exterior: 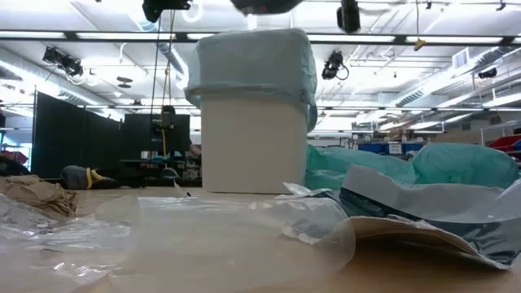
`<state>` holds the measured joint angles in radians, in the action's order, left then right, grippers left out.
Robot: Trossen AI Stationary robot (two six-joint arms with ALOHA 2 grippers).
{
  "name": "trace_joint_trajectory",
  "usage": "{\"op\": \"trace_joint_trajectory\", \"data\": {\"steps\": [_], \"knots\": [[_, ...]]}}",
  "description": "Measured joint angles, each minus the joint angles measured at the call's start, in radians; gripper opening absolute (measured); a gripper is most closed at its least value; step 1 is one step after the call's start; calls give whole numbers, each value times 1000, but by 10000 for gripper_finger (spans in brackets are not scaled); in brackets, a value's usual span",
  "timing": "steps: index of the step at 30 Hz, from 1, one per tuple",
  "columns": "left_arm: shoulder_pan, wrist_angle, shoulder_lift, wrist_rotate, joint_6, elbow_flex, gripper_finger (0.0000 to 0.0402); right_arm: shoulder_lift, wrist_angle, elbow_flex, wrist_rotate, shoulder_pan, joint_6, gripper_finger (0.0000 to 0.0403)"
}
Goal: Place trash/remove bag and relplace
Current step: Put the white magazine paper into the trash bin
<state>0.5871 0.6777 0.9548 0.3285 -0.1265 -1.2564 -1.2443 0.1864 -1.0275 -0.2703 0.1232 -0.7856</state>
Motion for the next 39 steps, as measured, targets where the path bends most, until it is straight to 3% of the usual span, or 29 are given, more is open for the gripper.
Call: {"op": "trace_joint_trajectory", "data": {"steps": [4, 8, 12, 17, 21, 24, 29, 33, 36, 39], "knots": [[0, -1, 0, 0, 0, 0, 120, 2, -180, -178, -1, -114, 174, 0], [0, -1, 0, 0, 0, 0, 120, -6, -230, -281, 14, -232, 308, 0], [0, -1, 0, 0, 0, 0, 120, -6, -295, -301, 33, -337, 361, 0], [0, 0, 0, 0, 5, 0, 120, -46, -417, -300, 142, -417, 395, 0], [0, -1, 0, 0, 6, 0, 120, -91, -356, -298, 230, -438, 448, 8], [0, 0, 0, 0, 7, 0, 120, -96, -267, -298, 260, -440, 490, 41], [0, 0, 0, 5, 19, 0, 120, -82, -231, -299, 257, -448, 502, 148], [-8, 2, 0, 109, 87, 0, 120, -52, -241, -298, 330, -448, 468, 220], [-57, 10, 0, 217, 133, 0, 120, -1, -242, -299, 409, -419, 459, 241], [-139, 78, -2, 249, 158, 0, 120, 65, -377, -300, 440, -373, 428, 240]]}}
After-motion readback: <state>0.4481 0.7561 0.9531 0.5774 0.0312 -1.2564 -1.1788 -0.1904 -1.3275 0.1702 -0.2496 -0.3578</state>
